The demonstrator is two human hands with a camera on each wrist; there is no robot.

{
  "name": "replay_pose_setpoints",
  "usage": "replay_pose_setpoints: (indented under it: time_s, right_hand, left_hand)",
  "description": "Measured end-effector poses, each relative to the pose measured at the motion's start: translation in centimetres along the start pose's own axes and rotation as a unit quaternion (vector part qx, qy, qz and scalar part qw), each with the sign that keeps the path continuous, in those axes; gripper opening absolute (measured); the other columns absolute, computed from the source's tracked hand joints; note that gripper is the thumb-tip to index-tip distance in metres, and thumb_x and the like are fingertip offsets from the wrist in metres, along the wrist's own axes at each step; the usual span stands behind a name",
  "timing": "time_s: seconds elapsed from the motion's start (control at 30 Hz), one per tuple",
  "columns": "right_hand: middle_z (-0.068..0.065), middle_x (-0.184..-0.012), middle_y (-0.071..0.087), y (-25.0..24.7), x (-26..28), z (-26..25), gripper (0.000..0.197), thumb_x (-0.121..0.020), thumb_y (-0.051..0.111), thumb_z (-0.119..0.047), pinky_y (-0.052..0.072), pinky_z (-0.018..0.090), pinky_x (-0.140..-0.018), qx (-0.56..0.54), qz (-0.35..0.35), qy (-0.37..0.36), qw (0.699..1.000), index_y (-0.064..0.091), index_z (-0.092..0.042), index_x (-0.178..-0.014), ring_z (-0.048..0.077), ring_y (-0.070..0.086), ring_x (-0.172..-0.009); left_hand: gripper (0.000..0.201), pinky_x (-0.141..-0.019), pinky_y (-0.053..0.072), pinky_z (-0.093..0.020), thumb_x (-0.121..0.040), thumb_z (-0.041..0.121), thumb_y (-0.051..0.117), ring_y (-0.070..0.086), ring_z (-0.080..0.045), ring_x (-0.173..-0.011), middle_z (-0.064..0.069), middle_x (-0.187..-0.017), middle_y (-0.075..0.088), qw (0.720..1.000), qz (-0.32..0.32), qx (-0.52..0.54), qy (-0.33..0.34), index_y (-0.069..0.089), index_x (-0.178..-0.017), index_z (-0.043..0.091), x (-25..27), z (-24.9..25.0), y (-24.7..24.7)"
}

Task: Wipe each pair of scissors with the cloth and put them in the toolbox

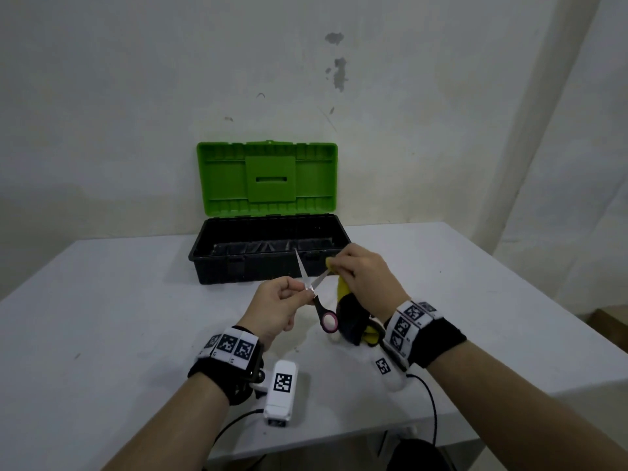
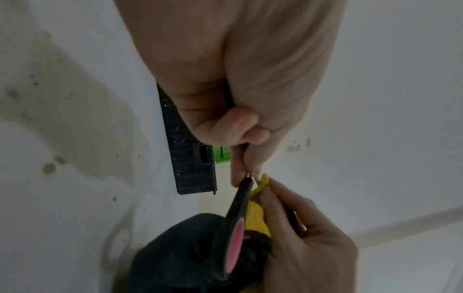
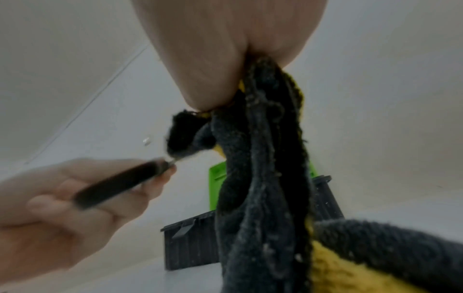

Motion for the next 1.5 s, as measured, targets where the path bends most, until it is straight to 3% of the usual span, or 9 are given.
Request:
replay_pose_setpoints:
  time_s: [0.1,0.27,0.4,0.47,0.63,0.8,0.97,1.2,1.5]
  right_hand:
    - [0.005,-0.093,0.065,-0.5,0.2,-0.3,0.013,-0.09,0.064,-0.007,0.055,0.038,-0.072,-0.021,0.027,-0.001,0.999,0.075,-0.006,-0.096,0.02,0.063,-0.08]
    - [0.004,-0.096,0.063,1.0,1.3,-1.8,0.016,-0.089,0.063,-0.005,0.053,0.036,-0.07,-0.013,-0.061,-0.078,0.995,0.073,-0.008,-0.101,0.02,0.061,-0.082]
    - [0.006,-0.09,0.063,-0.1,0.4,0.5,0.012,-0.09,0.064,-0.006,0.054,0.043,-0.07,-0.016,0.054,0.029,0.998,0.075,-0.005,-0.095,0.021,0.061,-0.078]
    - [0.005,-0.092,0.064,-0.6,0.5,0.2,0.012,-0.089,0.064,-0.005,0.054,0.037,-0.073,-0.025,0.081,0.018,0.996,0.074,-0.005,-0.096,0.019,0.062,-0.08]
    - [0.004,-0.098,0.065,1.0,1.8,-1.8,0.017,-0.088,0.064,-0.001,0.053,0.033,-0.074,-0.017,-0.029,-0.084,0.996,0.073,-0.007,-0.101,0.019,0.062,-0.086]
    - [0.006,-0.094,0.066,-0.3,0.7,0.5,0.012,-0.089,0.064,-0.006,0.055,0.041,-0.072,-0.023,0.057,0.011,0.998,0.075,-0.005,-0.095,0.021,0.064,-0.081]
    - [0.004,-0.1,0.064,0.6,1.8,-1.8,0.025,-0.083,0.063,0.004,0.054,0.035,-0.071,0.002,-0.035,-0.099,0.994,0.072,-0.009,-0.102,0.021,0.061,-0.087]
    - [0.003,-0.102,0.065,0.8,2.5,-1.4,0.029,-0.084,0.061,0.003,0.054,0.034,-0.072,-0.009,-0.073,-0.135,0.988,0.072,-0.013,-0.105,0.02,0.06,-0.089]
    - [0.004,-0.093,0.066,-0.7,0.9,1.1,0.013,-0.091,0.064,-0.009,0.053,0.042,-0.075,0.007,0.036,0.045,0.998,0.075,-0.004,-0.092,0.021,0.062,-0.081]
  left_hand:
    - [0.015,-0.04,0.03,-0.022,-0.092,0.012,0.068,0.034,-0.011,-0.042,-0.013,-0.088,0.075,1.0,0.003,-0.012,0.001,0.063,-0.098,-0.001,-0.1,0.0,-0.1]
    - [0.02,-0.039,0.031,-0.021,-0.092,0.013,0.068,0.035,-0.011,-0.039,-0.015,-0.087,0.075,1.0,-0.008,-0.015,0.014,0.062,-0.101,-0.004,-0.3,0.4,0.0]
    - [0.02,-0.039,0.031,-0.022,-0.091,0.011,0.069,0.035,-0.01,-0.039,-0.015,-0.09,0.075,1.0,0.001,-0.027,0.007,0.061,-0.101,-0.004,-0.2,-0.1,-0.3]
    - [0.02,-0.04,0.031,-0.022,-0.092,0.012,0.069,0.035,-0.01,-0.04,-0.014,-0.089,0.075,1.0,0.007,-0.022,0.003,0.062,-0.102,-0.004,-0.2,-0.2,-0.4]
    - [0.019,-0.039,0.03,-0.021,-0.092,0.013,0.068,0.033,-0.011,-0.042,-0.015,-0.087,0.075,1.0,-0.011,-0.005,0.01,0.063,-0.101,-0.003,-0.2,0.3,0.2]
    - [0.009,-0.038,0.029,-0.021,-0.092,0.008,0.068,0.033,-0.01,-0.039,-0.016,-0.088,0.075,1.0,-0.008,-0.01,0.005,0.063,-0.093,0.001,0.1,0.0,-0.1]
    - [0.014,-0.038,0.029,-0.02,-0.092,0.007,0.068,0.033,-0.009,-0.04,-0.017,-0.087,0.074,1.0,-0.007,-0.002,-0.001,0.062,-0.099,-0.003,-0.2,0.1,0.1]
    - [0.016,-0.039,0.03,-0.02,-0.091,0.011,0.069,0.035,-0.01,-0.041,-0.016,-0.087,0.074,1.0,-0.014,-0.015,0.005,0.065,-0.099,-0.003,0.0,-0.2,-0.2]
    - [0.011,-0.039,0.029,-0.02,-0.091,0.006,0.068,0.033,-0.009,-0.042,-0.015,-0.086,0.075,1.0,0.0,-0.01,-0.008,0.062,-0.095,-0.002,0.1,-0.5,-0.5]
Point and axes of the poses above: each hand's wrist, its own x-axis away from the middle knuckle, its own y-axis out of the palm, z = x × y, the point moved 1 cm from there along -x, towards the middle knuckle
